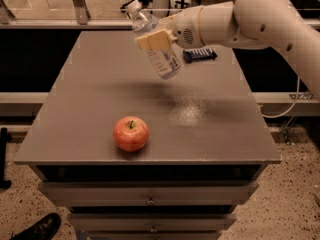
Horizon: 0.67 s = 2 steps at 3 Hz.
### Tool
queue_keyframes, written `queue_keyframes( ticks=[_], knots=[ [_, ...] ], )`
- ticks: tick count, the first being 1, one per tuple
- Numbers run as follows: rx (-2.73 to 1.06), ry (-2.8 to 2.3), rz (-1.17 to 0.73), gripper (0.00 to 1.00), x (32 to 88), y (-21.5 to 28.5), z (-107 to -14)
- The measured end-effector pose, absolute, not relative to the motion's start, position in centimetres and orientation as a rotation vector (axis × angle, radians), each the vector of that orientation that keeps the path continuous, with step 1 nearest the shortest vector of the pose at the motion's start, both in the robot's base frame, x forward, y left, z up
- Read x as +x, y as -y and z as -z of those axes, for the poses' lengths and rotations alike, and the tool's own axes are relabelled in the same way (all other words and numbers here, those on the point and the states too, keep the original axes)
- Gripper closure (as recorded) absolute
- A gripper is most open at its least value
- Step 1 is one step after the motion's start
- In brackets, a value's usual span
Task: Place blue plastic bottle upright
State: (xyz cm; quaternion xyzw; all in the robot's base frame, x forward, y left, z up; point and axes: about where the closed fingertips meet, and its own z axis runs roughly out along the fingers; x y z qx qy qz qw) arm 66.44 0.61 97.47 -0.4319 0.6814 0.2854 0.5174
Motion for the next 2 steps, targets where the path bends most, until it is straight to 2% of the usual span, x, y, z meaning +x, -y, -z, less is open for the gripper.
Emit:
queue_keyframes(
  ticks=[2],
  knots=[
    [-0.962, -1.539, -0.741, 1.00, 65.9, 2.2, -99.9]
  ],
)
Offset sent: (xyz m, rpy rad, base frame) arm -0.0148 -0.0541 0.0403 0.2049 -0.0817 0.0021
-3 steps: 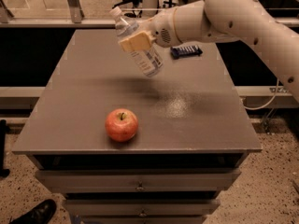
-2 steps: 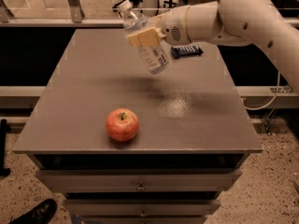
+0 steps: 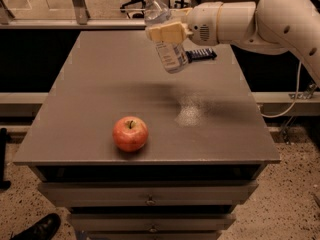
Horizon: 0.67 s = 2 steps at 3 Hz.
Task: Place blue plastic bottle upright
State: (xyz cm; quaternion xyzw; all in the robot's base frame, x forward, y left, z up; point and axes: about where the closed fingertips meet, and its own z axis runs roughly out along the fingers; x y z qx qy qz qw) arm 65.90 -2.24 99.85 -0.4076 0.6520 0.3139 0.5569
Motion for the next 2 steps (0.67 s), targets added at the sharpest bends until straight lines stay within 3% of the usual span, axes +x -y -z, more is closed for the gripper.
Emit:
queue_keyframes(
  ticks=[2],
  knots=[
    [-0.941, -1.424, -0.813, 1.00, 64.3, 4.5, -99.9]
  ],
)
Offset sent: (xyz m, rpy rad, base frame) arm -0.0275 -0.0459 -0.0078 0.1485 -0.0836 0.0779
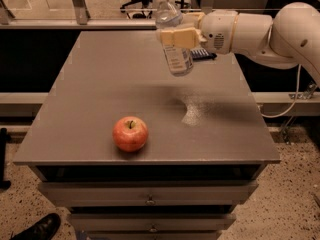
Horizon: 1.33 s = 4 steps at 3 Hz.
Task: Place blue plastic bottle upright
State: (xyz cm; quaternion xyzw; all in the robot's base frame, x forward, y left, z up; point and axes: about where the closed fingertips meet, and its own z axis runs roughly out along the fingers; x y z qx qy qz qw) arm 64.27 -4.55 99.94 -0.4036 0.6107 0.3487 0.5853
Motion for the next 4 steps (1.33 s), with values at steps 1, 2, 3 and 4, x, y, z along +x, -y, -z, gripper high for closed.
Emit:
queue_keyframes(
  ticks=[1, 2, 3, 4],
  knots=[
    [-0.960, -1.375, -0.837, 1.00, 63.6, 5.4, -99.4],
    [-0.972, -1.315, -0.867, 1.00, 63.0, 6.4, -98.2],
    [-0.956, -1.243, -0.891, 1.00, 62.4, 7.7, -96.2],
    [-0.923, -1.198, -0.907, 1.00, 62.2, 8.7, -95.1]
  ],
)
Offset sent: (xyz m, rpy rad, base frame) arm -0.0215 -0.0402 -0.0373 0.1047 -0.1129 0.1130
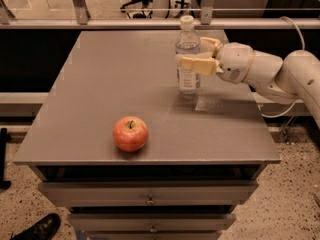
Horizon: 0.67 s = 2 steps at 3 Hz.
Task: Place blue plastic bottle upright
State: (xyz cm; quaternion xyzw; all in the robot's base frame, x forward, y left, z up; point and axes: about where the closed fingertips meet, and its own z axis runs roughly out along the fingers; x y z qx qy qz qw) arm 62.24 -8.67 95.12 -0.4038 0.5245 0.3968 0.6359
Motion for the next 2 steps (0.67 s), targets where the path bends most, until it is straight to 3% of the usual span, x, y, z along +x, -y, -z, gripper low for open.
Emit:
queue_keyframes(
  ticks=[2],
  knots=[
    [-0.901, -1.188, -0.943, 0.60, 62.69, 8.84, -93.13]
  ],
)
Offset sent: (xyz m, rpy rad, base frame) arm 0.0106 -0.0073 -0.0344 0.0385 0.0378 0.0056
